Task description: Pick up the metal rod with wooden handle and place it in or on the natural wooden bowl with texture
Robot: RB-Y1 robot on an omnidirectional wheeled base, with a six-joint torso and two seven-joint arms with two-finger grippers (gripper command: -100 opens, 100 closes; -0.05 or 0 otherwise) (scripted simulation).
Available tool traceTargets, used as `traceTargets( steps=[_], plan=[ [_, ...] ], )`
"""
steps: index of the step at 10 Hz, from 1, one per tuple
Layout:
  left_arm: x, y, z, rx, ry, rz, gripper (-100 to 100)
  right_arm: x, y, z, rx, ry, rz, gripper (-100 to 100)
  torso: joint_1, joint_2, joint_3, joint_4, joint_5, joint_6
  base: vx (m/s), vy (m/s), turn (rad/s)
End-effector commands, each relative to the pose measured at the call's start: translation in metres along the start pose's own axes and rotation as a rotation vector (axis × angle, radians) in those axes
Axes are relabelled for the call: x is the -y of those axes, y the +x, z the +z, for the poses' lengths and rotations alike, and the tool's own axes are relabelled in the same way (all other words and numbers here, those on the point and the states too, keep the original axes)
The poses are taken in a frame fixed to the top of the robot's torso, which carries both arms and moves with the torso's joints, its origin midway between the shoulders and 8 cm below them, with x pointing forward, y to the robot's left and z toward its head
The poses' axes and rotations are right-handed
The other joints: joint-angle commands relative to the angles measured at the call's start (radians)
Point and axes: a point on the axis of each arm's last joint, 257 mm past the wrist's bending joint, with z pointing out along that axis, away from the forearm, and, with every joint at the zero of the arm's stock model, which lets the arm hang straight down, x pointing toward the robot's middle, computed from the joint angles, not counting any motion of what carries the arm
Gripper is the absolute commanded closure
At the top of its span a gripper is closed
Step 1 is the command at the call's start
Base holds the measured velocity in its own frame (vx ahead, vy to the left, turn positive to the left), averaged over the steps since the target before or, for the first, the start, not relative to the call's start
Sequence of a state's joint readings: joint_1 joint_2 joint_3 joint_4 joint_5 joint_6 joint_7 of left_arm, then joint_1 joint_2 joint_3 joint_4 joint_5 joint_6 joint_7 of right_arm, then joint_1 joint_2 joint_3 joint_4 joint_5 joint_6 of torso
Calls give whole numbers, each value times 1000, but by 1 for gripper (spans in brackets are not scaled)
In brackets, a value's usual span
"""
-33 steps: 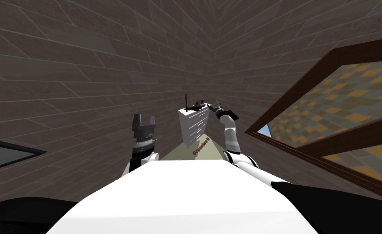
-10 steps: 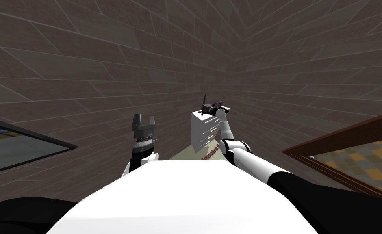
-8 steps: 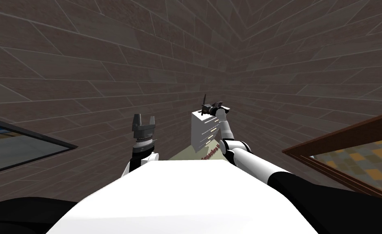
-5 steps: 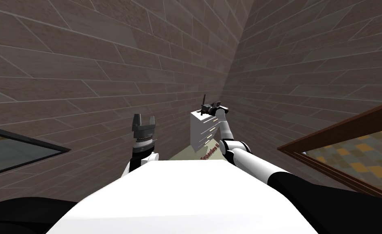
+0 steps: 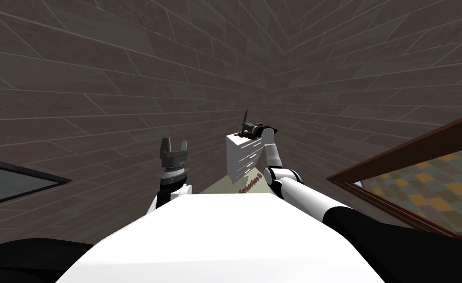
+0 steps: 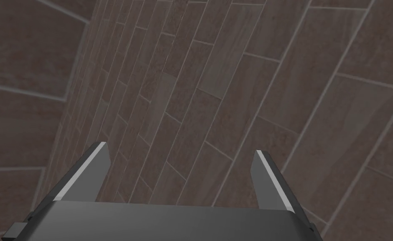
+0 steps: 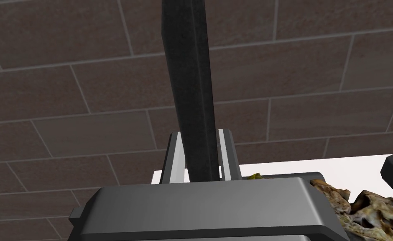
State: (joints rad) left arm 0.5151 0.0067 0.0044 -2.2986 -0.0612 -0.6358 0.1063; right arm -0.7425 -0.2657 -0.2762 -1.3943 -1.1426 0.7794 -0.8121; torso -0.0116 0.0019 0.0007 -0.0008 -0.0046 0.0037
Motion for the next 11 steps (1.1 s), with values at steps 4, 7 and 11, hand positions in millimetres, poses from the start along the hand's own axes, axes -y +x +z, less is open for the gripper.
traceTargets(
  steps=[4, 7, 11],
  plan=[
    [0, 0, 0, 0, 0, 0, 0, 21, 24, -1, -1, 73, 45, 100, 2, -1, -1, 0, 0, -1, 20, -85, -29],
    [0, 0, 0, 0, 0, 0, 0, 18, 44, -7, 5, 90, 41, 100, 2, -2, -2, -1, 0, 0, 48, -63, -74],
    [0, 0, 0, 0, 0, 0, 0, 4, 58, -18, 44, 89, 10, 100, 10, -8, -5, -2, 3, -1, 85, 25, -66]
  ],
)
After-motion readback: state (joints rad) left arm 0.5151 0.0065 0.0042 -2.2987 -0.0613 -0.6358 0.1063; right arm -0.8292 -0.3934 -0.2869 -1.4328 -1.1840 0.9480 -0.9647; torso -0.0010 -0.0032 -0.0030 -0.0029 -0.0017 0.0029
